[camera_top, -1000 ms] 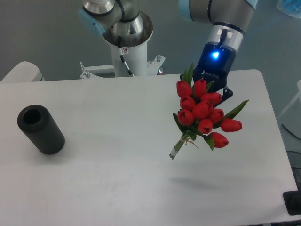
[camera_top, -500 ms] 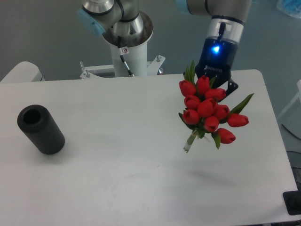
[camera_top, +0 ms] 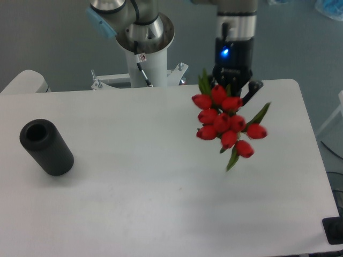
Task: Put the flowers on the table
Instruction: 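Swing the bouquet down and lay it flat on the table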
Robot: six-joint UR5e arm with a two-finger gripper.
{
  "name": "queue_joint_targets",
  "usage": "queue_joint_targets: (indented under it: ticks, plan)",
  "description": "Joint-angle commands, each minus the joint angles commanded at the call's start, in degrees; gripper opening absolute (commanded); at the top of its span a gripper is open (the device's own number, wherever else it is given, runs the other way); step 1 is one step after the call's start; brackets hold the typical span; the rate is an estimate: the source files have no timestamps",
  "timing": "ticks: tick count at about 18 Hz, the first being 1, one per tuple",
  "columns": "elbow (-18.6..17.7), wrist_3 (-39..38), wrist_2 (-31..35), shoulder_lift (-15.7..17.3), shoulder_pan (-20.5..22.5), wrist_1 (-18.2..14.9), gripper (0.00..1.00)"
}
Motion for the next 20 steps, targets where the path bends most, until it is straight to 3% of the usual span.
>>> queue_joint_targets:
  ticks: [5, 8, 12, 16, 17, 19, 20]
  plan:
    - [-1.06, 3.00, 20.57, -8.44, -6.86, 0.00, 0.18]
    - [-1.15, 3.00, 29.29, -13.45, -9.85, 0.17, 0.17]
    - [-0.88, 1.16, 30.36, -17.32, -11.53, 0.35, 0.18]
    - [-0.27, 1.24, 29.40, -18.82, -11.27, 0.53, 0.20]
    - [-0.09, 1.33, 29.14, -19.08, -11.01, 0.61, 0.30]
    - [1.66, 2.38, 28.87, -19.09, -9.43, 0.79, 1.00]
    - [2.97, 2.12, 28.44, -19.17, -8.81, 0.70, 1.00]
